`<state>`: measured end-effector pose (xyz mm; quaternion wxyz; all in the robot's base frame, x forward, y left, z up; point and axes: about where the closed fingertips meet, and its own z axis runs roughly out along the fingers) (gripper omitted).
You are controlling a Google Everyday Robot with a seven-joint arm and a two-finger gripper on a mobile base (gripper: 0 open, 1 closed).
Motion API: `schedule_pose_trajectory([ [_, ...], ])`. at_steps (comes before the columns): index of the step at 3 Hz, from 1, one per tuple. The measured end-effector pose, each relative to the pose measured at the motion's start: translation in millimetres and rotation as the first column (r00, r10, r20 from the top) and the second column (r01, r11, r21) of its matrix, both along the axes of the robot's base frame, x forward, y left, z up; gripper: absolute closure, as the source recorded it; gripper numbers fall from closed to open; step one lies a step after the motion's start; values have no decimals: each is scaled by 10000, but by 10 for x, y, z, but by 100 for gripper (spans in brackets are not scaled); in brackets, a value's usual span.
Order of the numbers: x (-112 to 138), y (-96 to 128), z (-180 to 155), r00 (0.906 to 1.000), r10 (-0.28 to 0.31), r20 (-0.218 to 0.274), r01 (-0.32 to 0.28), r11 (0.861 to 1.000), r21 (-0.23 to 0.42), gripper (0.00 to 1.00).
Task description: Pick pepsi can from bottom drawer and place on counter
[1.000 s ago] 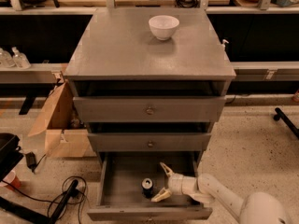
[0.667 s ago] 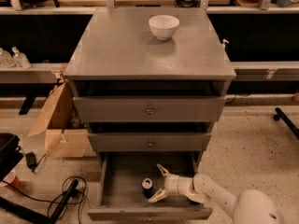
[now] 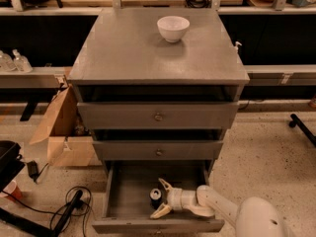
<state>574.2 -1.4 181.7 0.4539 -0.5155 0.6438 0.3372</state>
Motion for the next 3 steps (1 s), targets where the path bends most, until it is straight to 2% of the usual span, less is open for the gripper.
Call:
schedule_pose_trajectory([
  [2, 123, -21, -121, 9996, -187, -190, 190, 9997, 136, 45],
  [3, 220, -39, -31, 9989, -373, -300, 383, 9987, 325, 68],
])
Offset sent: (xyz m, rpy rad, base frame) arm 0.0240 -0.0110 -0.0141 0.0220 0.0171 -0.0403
